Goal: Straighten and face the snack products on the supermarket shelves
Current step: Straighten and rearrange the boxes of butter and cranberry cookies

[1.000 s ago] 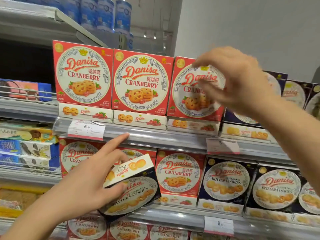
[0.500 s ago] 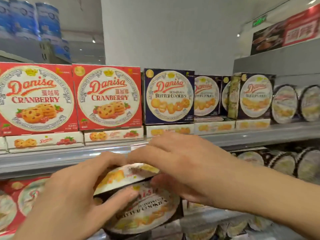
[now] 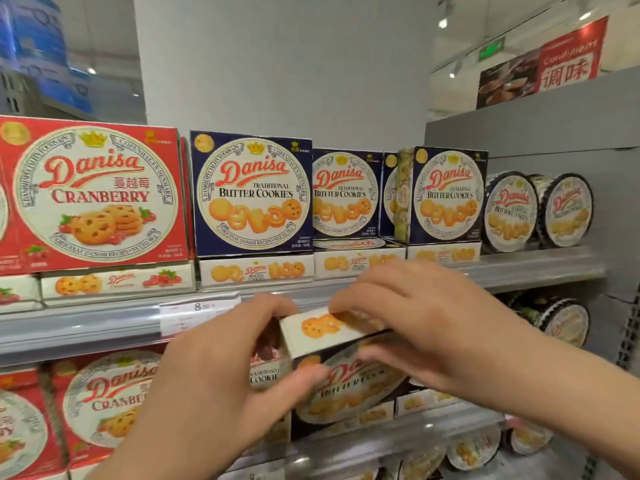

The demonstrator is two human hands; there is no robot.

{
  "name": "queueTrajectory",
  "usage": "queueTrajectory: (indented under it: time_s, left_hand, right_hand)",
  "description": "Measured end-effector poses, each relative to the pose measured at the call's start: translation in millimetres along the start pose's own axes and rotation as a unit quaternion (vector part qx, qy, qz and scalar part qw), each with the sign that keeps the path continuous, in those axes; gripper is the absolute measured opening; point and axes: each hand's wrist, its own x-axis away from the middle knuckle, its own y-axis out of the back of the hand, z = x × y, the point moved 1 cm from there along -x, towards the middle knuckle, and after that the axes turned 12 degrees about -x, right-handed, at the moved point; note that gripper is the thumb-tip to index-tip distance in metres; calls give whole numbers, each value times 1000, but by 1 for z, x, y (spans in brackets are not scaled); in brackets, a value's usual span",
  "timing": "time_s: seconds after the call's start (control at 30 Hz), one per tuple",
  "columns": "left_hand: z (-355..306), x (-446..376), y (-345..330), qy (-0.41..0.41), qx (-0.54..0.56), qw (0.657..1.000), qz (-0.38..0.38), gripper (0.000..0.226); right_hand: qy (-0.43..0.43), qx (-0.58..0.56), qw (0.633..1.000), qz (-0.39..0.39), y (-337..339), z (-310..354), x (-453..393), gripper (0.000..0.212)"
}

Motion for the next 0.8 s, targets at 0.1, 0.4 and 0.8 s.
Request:
queueTrajectory:
  time_s: [0.1,0.4,0.8]
  left_hand:
    - [36,-10,-19,18,-35,999,9,53]
    - [58,16,-52,-92,-243,963,-76,50]
    - [49,15,-69,-62,-281,952,-105,58]
  right_hand:
    - [-28,-21,998,-51,27,-23,2,40]
    - [-125,-46,971,-199,96,-74,-17,40]
    - [-150,-86,972,-157,80,-99,-60,38]
